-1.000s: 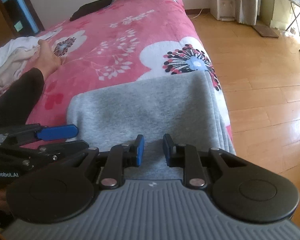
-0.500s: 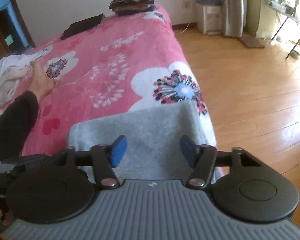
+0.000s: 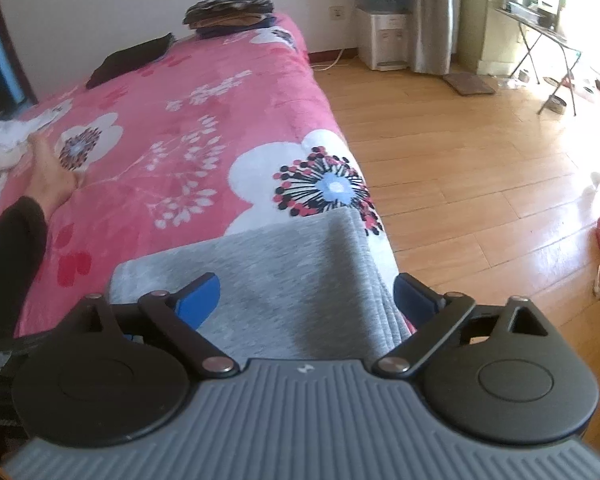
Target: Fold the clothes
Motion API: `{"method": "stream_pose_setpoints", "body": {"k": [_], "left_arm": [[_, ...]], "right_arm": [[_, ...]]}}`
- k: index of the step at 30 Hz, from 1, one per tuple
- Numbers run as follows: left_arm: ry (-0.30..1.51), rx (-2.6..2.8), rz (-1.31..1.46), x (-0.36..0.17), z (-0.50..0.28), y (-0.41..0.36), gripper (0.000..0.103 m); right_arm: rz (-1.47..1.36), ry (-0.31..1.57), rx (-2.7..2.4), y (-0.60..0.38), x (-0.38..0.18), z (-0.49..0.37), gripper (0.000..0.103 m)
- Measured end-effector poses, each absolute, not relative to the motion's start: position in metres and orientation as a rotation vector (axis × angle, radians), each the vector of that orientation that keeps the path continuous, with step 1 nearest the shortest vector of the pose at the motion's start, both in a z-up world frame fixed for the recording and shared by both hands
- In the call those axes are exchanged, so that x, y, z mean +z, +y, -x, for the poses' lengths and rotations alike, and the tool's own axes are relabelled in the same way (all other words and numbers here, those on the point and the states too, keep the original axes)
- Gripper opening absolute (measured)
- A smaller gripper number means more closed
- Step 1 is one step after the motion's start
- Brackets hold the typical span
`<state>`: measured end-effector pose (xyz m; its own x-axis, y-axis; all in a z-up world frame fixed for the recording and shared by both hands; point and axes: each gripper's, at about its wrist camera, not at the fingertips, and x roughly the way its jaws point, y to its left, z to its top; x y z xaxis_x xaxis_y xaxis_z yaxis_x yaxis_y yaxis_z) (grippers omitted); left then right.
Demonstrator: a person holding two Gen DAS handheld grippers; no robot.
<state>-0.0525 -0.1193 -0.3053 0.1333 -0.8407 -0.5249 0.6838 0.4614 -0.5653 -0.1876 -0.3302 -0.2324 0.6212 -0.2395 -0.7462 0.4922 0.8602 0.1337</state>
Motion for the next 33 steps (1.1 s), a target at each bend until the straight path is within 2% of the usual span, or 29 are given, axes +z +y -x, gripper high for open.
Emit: {"method": "stream_pose_setpoints", "body": {"k": [1,16,33], "left_arm": [[0.909,-1.117,0.205,-0.305,0.053,-0.12,0.073],[0.898,-1.12,0.185,-0.305,0.055,-0.123,0.075],[0.888,-1.119,0.176,-0.305,0.058,-0.122,0.076]], "right_arm": [[-0.343,0.794,-0.439,-0.331,-0.233,0.188,0.102],[-0.147,0.759,-0.528,-0.316,-0.234,0.184,0.102],[-0.085,0.75,-0.522,-0.31,-0.233,0.183,0.102]]}}
